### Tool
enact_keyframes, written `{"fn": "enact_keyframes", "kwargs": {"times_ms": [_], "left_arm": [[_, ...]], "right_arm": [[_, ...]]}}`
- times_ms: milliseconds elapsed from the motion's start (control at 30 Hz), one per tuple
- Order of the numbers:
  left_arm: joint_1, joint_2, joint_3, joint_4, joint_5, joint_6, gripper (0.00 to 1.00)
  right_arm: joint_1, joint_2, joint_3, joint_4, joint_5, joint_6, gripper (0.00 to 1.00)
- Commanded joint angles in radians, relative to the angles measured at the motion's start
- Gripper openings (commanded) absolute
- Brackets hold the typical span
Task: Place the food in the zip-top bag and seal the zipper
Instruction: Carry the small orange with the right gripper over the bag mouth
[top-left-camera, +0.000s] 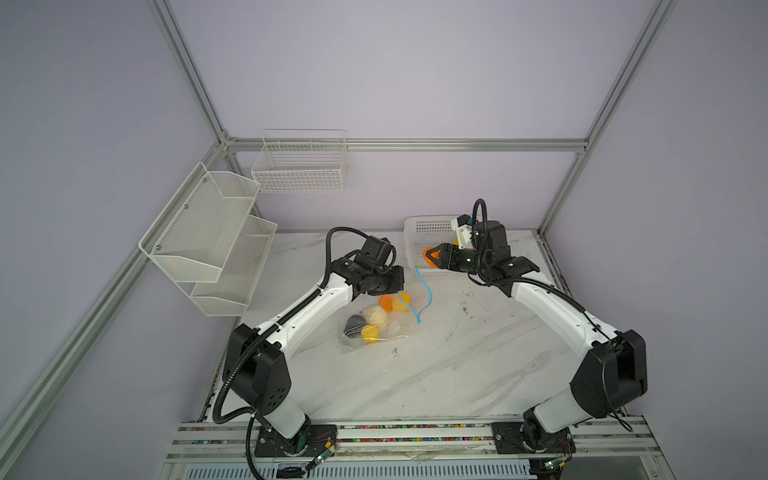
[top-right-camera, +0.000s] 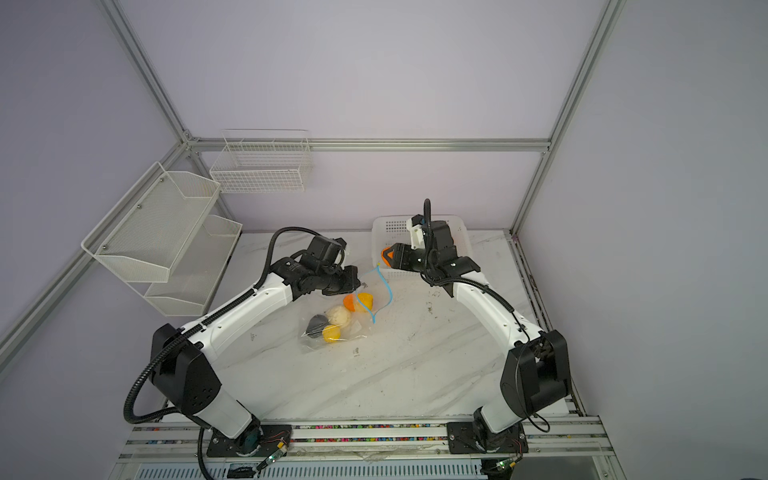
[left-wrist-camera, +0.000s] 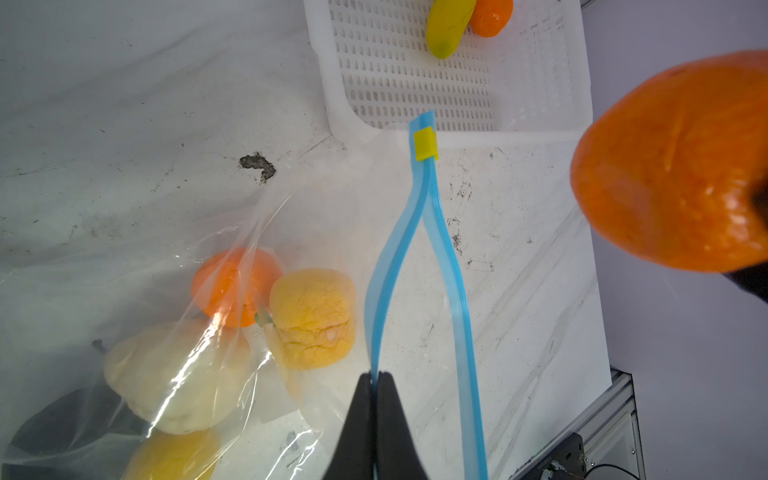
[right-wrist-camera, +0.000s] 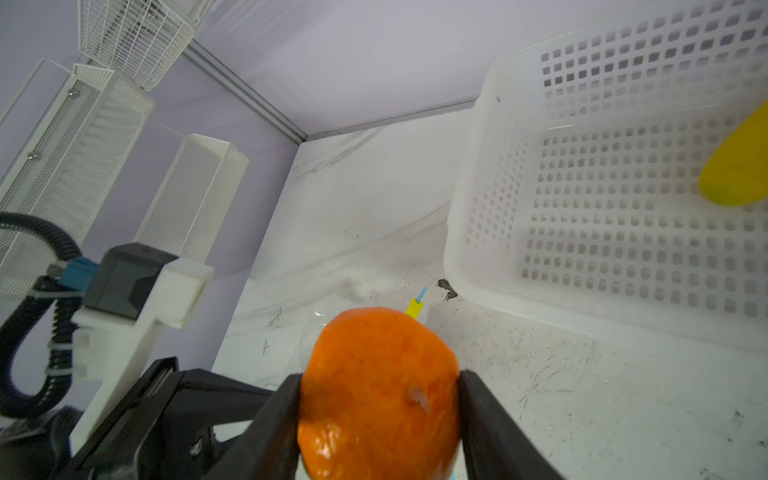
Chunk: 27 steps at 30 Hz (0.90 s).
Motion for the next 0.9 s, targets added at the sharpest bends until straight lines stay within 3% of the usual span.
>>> {"fn": "enact_keyframes", "kwargs": {"times_ms": [0,867], "left_arm": [[0.004,-0.017,0.05,0.031,0.012,0.005,0.0],[-0.016,-0.053,0.068,0.032,0.002,-0.002,0.0]], "right_arm": [[0.024,-0.034,-0.028,-0.048,-0.036,0.004,0.58],[0.182,-0.02,-0.117,-0.097,-0.082,-0.016,0.58]]}}
